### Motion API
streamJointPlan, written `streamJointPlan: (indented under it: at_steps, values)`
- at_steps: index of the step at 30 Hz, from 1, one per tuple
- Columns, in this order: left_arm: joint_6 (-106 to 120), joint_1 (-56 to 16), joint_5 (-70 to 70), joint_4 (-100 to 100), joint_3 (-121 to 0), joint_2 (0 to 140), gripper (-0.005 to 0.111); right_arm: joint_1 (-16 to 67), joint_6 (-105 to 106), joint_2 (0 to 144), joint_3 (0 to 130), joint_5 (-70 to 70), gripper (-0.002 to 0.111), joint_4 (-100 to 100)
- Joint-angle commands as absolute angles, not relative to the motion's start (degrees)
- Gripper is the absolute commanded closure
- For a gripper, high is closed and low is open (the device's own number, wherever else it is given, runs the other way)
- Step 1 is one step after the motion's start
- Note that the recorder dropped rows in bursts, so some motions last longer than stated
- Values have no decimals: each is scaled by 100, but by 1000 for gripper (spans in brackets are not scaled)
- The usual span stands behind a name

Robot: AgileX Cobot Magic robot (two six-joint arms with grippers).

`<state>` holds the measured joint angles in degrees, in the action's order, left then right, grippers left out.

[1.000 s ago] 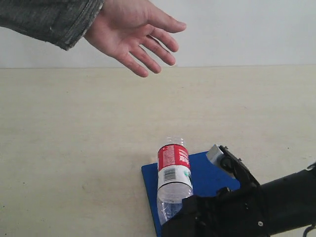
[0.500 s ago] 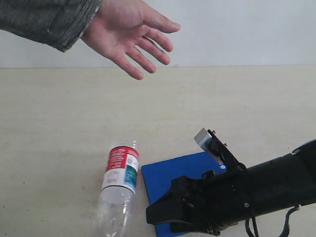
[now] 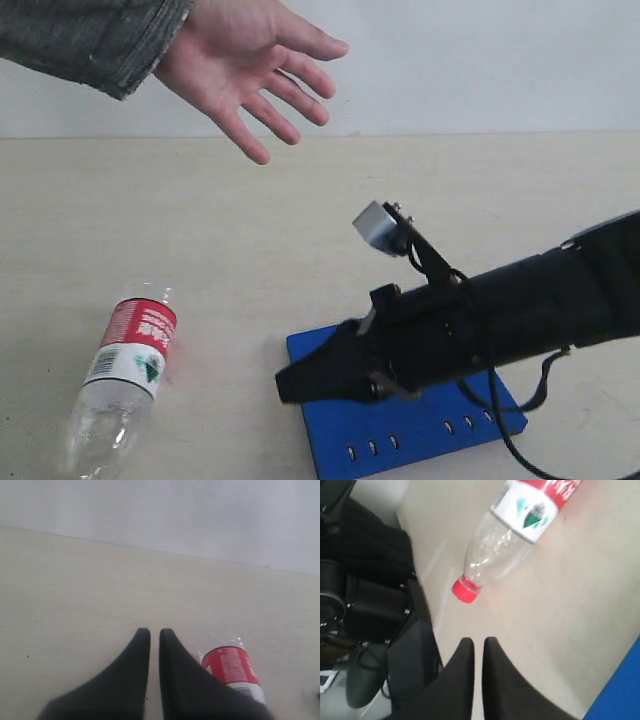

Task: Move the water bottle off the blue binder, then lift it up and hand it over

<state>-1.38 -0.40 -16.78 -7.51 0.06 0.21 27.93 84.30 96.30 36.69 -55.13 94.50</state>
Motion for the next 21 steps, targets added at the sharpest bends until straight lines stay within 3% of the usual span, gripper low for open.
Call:
streamJointPlan:
  at_steps: [1,6,11,15,19,21]
  values:
    - [-122,-55,-1621,-776,0,0,100,2423,8546,8840,4050,-5220,109,9791]
    - [-122,-55,-1621,-776,0,0,100,1635,8558,6879,4257,-3989,109,9249]
    - [-122,-55,-1621,-776,0,0,100,1350,6862,5061,4002,-2291,109,5300]
    - [-417,-55,-1151,-1508,0,0,100,1353,4355,4000,3370,-2773,109,2721]
    - [-1058,-55,-985,-3797,0,0,100,1353,3075,3379,2969,-3545,109,2156]
    - [-1030,-55,-985,-3984,0,0,100,1353,3051,3144,2878,-3566,109,2146]
